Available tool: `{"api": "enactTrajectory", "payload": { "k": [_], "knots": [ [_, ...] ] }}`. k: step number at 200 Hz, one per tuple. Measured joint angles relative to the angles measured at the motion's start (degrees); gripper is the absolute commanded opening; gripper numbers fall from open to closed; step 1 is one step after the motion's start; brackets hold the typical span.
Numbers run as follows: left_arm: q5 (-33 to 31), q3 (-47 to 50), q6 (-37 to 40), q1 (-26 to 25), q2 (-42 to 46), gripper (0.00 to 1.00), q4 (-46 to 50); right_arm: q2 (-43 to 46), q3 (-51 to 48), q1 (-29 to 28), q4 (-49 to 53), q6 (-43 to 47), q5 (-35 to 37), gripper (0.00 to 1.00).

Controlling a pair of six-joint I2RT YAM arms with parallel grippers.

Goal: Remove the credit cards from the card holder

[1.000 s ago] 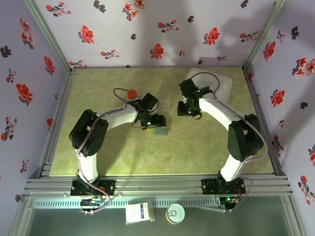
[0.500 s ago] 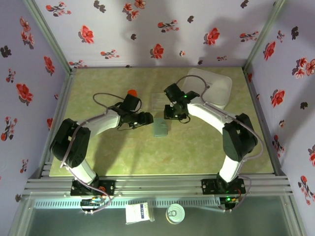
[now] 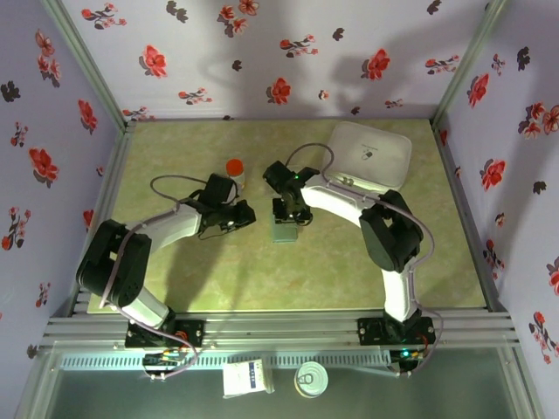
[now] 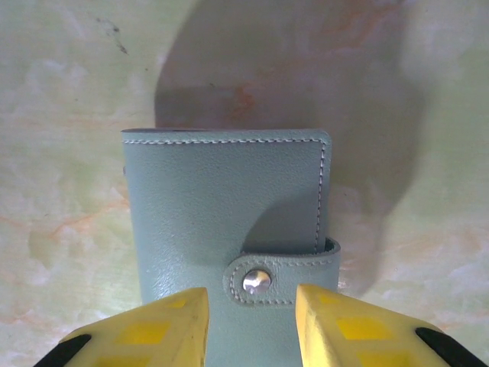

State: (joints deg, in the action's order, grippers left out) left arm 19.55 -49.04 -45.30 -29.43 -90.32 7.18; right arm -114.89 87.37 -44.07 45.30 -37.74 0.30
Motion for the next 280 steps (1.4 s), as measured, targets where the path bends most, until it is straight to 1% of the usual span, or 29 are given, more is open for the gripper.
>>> {"api": "enactTrajectory", "payload": {
  "k": [14,44,63,117,148,187,227,254,280],
  "knots": [
    [0.55,0.28,-0.26,0.09,0.00,0.00,-0.96,-1.07,0.79,-0.09,0.66,0.00,0.02,0.36],
    [1.49,0.37,-0.31,0.11,0.00,0.00,-2.23,-3.15,2.08,-0.13,1.60,0.00,-0.02,0.36],
    [2.05,0.37,-0.50,0.15,-0.04,0.00,-2.80,-3.96,2.40,-0.13,1.86,0.00,-0.02,0.34],
    [3.85,0.24,-1.36,-0.61,-2.40,0.00,-4.15,-4.07,2.62,-0.15,2.03,0.00,-0.11,0.22],
    [4.13,-1.79,-2.03,-2.64,-5.81,0.00,-4.15,-4.04,2.27,-0.13,1.51,-0.02,-0.11,0.18],
    [4.61,-5.68,-2.67,-5.05,-9.60,0.00,-4.17,-2.64,0.31,-0.11,-0.48,0.13,-0.24,0.07],
    [4.90,-8.11,-2.97,-6.64,-12.52,0.00,-4.31,-0.90,-2.01,0.31,-2.75,0.04,-1.03,0.00],
    [5.33,-8.41,-3.30,-6.75,-15.41,0.00,-4.24,-0.28,-2.86,0.42,-3.69,0.15,-1.44,0.00],
    [5.57,-9.42,-2.91,-6.62,-16.24,0.00,-3.06,-0.09,-3.06,0.42,-3.67,0.33,-0.98,0.00]
  ]
}}
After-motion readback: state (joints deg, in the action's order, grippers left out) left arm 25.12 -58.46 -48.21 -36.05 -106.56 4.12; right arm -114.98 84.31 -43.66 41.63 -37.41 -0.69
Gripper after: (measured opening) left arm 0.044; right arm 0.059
